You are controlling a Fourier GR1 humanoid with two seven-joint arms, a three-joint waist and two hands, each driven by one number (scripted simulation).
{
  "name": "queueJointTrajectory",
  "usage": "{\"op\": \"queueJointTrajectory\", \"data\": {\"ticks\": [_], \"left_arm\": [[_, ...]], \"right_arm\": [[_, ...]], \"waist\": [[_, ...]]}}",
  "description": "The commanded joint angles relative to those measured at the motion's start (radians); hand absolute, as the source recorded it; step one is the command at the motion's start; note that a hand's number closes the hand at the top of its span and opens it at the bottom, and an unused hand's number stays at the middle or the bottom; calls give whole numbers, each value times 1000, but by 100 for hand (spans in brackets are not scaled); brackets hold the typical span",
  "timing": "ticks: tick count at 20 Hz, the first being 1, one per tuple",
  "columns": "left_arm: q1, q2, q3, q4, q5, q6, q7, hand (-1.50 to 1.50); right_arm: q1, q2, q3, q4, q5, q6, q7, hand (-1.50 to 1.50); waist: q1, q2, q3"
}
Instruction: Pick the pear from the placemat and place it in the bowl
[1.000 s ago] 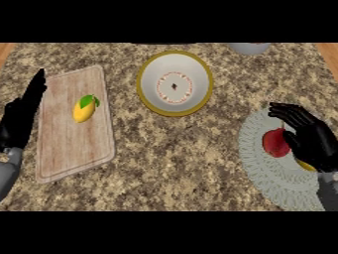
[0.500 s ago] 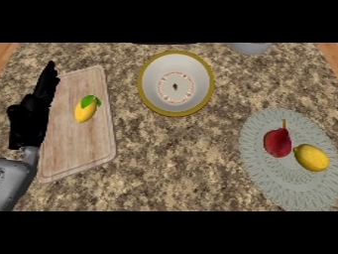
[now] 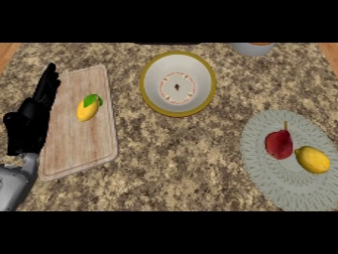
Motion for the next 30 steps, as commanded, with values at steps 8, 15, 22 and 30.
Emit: {"op": "queueJointTrajectory", "data": {"ticks": [8, 15, 22, 30], "left_arm": [[29, -26, 22, -7, -23, -15, -14, 0], [106, -60, -6, -109, -91, 11, 36, 0], [49, -48, 90, -47, -73, -60, 22, 0], [-5, -119, 78, -71, -166, -67, 107, 0]], "right_arm": [[-170, -80, 198, -150, 259, -2, 335, -150], [-244, -17, 254, -232, 315, 106, 481, -150], [-270, 57, 318, -195, 466, 125, 562, -150], [-254, 181, 302, -136, 609, 79, 622, -150]], "waist": [[2, -1, -2], [1, -4, -1], [-4, -1, -1], [-10, -1, -1]]}}
